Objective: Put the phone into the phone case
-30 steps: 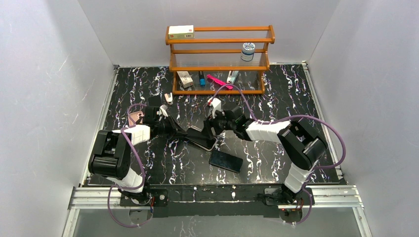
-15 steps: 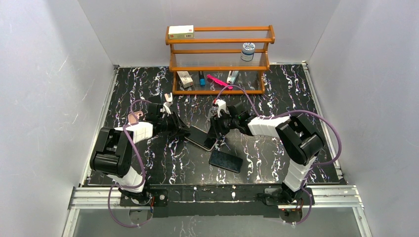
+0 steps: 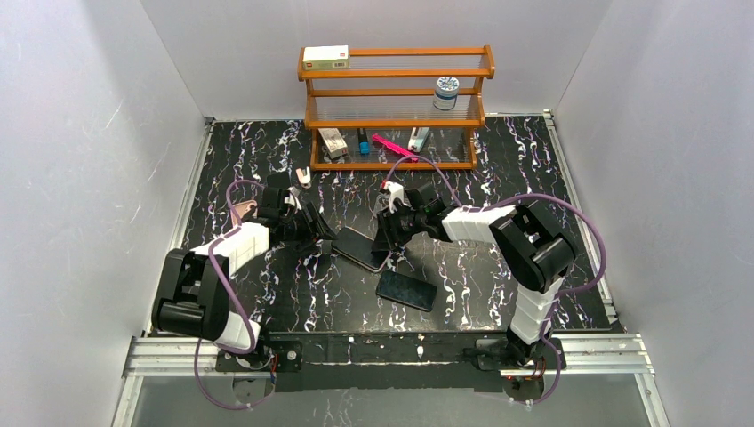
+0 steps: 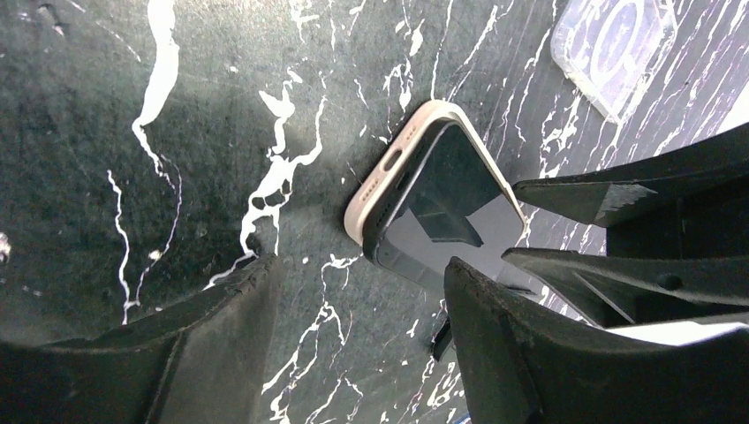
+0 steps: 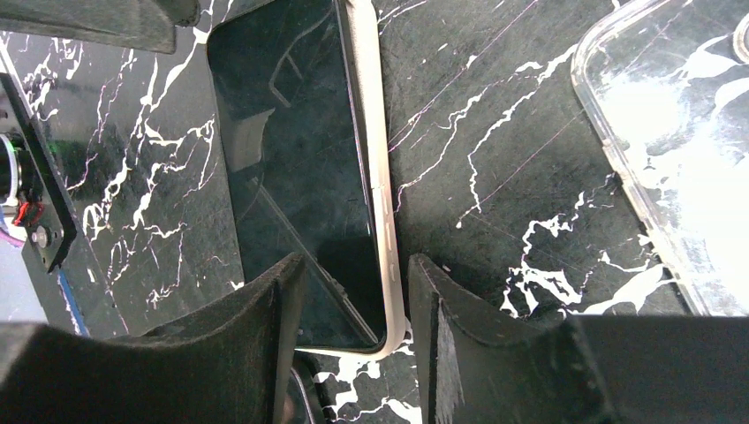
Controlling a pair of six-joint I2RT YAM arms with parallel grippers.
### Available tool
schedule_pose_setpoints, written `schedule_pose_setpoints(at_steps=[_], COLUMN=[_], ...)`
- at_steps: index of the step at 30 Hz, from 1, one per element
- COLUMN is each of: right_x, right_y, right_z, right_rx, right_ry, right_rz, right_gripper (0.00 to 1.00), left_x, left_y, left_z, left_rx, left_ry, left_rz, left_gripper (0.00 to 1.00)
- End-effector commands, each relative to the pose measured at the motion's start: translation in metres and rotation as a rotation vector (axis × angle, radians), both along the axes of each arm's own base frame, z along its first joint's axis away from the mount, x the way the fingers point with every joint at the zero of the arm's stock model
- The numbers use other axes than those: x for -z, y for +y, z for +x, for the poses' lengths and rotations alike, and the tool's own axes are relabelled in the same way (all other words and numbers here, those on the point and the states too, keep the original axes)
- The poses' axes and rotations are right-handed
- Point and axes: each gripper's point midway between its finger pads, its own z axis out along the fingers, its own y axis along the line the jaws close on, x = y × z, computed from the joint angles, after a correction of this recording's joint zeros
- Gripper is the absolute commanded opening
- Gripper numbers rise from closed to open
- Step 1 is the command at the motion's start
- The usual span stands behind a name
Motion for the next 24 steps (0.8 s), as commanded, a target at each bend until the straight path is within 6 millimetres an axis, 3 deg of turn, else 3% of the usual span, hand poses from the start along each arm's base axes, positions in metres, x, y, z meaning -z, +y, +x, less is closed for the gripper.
schedule_pose_setpoints(at_steps=[1, 7, 15, 24], right_x=[-0.007, -0.011, -0.021, -0.027], right_y=[0.008, 0.02, 0.05, 0.052], right_z=[0.0, -0.012, -0.041, -0.04], right_rx=[-0.013, -0.026, -0.053, 0.02], right_ry=[0.027, 0.058, 0.122, 0.141], right_rz=[0.021, 0.05, 0.115, 0.133], right_gripper=[0.54, 0.5, 0.48, 0.41], left_x=[-0.001, 0.004, 0.009, 0.011], left_y=[0.003, -0.008, -0.011, -0.016], left_z=[-0.018, -0.027, -0.034, -0.036], left_rx=[0.008, 0.004, 0.001, -0.002], left_ry=[0.027, 0.053, 0.067, 0.077], left_rz=[0.006, -0.078, -0.099, -0.119], left_gripper=[0.64, 0.49, 0.4, 0.31])
